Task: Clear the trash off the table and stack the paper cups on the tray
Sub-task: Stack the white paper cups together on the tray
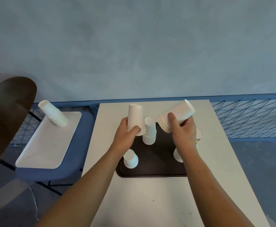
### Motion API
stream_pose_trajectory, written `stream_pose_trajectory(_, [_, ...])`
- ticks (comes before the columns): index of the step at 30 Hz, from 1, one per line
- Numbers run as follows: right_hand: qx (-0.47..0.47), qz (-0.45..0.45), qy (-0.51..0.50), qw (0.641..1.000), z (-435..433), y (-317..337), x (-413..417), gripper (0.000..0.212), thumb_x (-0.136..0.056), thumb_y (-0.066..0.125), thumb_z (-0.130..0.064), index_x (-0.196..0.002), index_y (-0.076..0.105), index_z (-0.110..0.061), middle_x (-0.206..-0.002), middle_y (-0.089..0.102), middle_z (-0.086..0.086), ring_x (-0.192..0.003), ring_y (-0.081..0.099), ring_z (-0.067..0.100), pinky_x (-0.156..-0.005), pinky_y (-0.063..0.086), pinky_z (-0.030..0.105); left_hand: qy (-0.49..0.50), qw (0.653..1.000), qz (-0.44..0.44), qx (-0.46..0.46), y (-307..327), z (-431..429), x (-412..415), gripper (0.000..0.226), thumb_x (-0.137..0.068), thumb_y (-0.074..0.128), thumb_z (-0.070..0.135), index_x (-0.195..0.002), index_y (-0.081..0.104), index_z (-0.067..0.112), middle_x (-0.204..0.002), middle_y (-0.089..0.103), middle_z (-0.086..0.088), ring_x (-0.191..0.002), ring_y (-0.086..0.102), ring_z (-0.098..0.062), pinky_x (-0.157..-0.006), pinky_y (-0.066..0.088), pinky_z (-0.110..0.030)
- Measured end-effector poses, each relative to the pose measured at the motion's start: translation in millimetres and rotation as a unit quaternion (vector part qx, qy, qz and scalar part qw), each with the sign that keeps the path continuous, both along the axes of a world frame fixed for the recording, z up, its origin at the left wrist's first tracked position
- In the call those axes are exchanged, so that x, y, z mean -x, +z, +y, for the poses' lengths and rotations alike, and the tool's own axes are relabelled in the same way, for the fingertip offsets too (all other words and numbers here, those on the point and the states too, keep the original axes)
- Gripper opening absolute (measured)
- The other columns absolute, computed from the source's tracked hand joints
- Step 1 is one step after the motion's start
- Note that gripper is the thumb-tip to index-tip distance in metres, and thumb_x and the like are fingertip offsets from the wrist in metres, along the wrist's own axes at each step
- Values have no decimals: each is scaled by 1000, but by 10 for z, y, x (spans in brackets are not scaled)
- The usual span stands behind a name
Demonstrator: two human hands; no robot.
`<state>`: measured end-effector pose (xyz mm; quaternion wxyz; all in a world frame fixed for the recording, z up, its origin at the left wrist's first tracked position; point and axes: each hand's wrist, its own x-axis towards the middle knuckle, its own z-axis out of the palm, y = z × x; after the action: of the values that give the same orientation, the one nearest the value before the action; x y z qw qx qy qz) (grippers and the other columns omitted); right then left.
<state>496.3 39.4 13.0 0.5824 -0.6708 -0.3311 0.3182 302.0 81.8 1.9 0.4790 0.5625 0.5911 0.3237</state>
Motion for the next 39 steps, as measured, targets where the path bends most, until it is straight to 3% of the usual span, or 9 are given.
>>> stream_pose_trajectory(3, [24, -2, -29, 999, -44, -85, -52, 43, -90, 71, -49, -124, 50, -32, -107, 62, -15, -94, 60, 3, -85, 48, 28, 2, 999, 22, -26, 7, 176, -217, 73, -87, 82, 28, -146, 40, 25, -136, 54, 7, -120, 56, -13, -100, 51, -34])
stream_pose_trajectory(6, [21, -21, -39, 999, -42, -71, -71, 47, -90, 72, -48, -128, 50, -30, -109, 62, -16, -98, 61, 6, -80, 44, 20, -4, 998, 42, -48, -73, 346, -358, 82, -80, 89, 31, -146, 39, 24, -146, 54, 4, -125, 55, -13, -109, 50, -42])
stream_pose_trajectory(9, [10, -48, -39, 998, 41, 19, -75, 52, -89, 72, -48, -131, 50, -27, -111, 61, -16, -98, 59, 2, -78, 43, 14, -17, 996, 72, -57, -183, 460, -460, 83, -79, 90, 32, -144, 40, 24, -146, 55, 3, -128, 56, -17, -111, 49, -41])
stream_pose_trajectory(13, [-1, -94, 5, 996, 302, 138, -15, 45, -87, 75, -46, -117, 45, -34, -101, 57, -25, -92, 58, -12, -70, 43, 5, -69, 990, 119, -19, -396, 518, -498, 92, -77, 92, 33, -150, 36, 25, -148, 54, 3, -133, 55, -22, -108, 48, -40])
stream_pose_trajectory(17, [9, -176, 67, 982, 644, -66, 155, 56, -83, 77, -48, -125, 50, -23, -111, 62, -7, -101, 62, 10, -85, 55, 32, -85, 988, 127, -25, -523, 540, -432, 94, -79, 90, 38, -155, 34, 31, -154, 51, 6, -137, 51, -19, -113, 45, -41])
stream_pose_trajectory(20, [55, -208, 120, 969, 771, -390, 241, 68, -85, 75, -49, -138, 46, -20, -128, 60, -1, -117, 58, 18, -97, 54, 41, -91, 986, 139, -31, -566, 563, -367, 87, -85, 85, 38, -156, 36, 27, -157, 49, 5, -140, 51, -20, -110, 43, -36])
stream_pose_trajectory(25, [101, -195, 139, 966, 830, -701, 264, 69, -83, 79, -46, -138, 46, -22, -132, 59, -1, -119, 58, 18, -100, 52, 40, -95, 981, 169, -20, -597, 581, -202, 100, -80, 88, 36, -160, 29, 27, -163, 42, 0, -147, 43, -22, -117, 41, -42])
stream_pose_trajectory(33, [202, -171, 179, 947, 815, -963, 300, 70, -81, 80, -42, -137, 45, -22, -133, 60, 2, -122, 58, 24, -99, 51, 42, -89, 977, 192, -28, -541, 471, 62, 102, -75, 91, 34, -158, 33, 28, -158, 46, -1, -143, 45, -19, -113, 39, -36])
stream_pose_trajectory(39, [185, -153, 180, 954, 634, -955, 346, 101, -76, 87, -29, -154, 23, -21, -146, 46, 7, -132, 50, 28, -102, 47, 41, -73, 981, 173, -54, -383, 287, 206, 90, -80, 87, 40, -155, 37, 36, -155, 46, 9, -141, 45, -10, -109, 37, -27])
